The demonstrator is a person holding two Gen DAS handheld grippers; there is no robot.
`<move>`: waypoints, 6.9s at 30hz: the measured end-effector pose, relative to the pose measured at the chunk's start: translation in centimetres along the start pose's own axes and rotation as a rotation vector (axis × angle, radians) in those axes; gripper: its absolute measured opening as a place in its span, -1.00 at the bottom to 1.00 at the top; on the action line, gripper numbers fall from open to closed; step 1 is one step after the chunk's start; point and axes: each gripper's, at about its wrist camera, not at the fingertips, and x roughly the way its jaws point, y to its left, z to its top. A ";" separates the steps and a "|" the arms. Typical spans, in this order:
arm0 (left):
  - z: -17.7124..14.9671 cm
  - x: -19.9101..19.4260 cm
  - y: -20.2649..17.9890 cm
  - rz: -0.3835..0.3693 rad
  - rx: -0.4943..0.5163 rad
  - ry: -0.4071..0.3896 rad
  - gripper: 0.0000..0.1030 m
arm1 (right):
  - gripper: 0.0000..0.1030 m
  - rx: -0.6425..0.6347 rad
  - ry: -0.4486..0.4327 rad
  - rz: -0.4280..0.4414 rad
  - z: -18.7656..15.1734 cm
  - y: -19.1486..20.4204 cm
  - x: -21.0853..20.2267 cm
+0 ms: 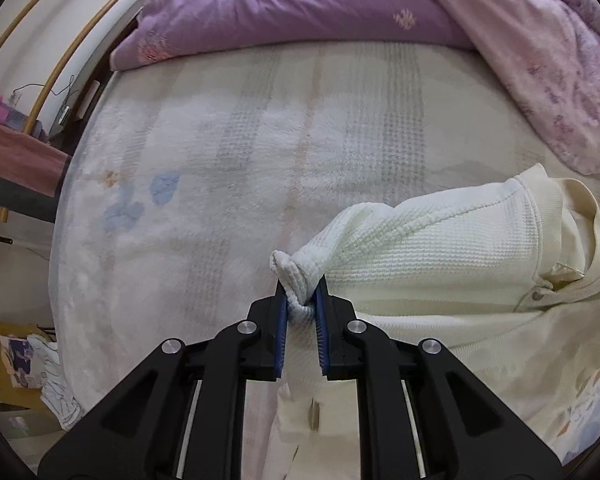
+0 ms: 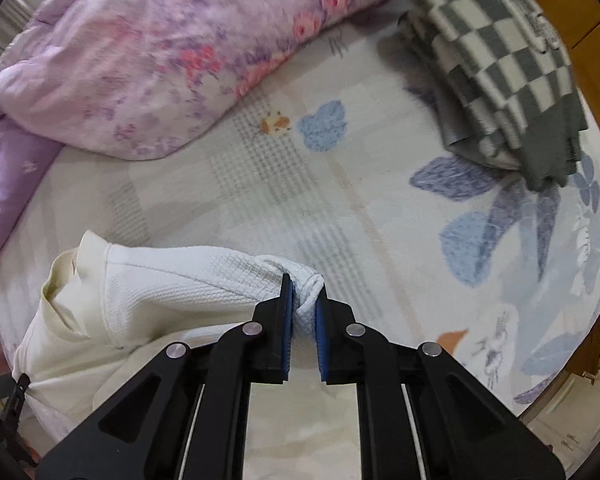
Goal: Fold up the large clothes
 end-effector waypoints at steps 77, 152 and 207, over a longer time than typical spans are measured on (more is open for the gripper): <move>-22.3 4.0 3.5 -0.197 -0.249 0.241 -0.84 | -0.91 0.162 0.226 0.124 -15.6 -8.8 8.0; -30.1 -7.2 -8.1 -0.272 0.181 0.069 -0.06 | -0.55 -0.363 0.165 0.219 -25.5 5.0 3.3; -35.5 5.5 6.1 -0.093 0.170 0.328 -0.77 | -0.85 -0.232 0.407 -0.267 -31.1 -15.2 8.4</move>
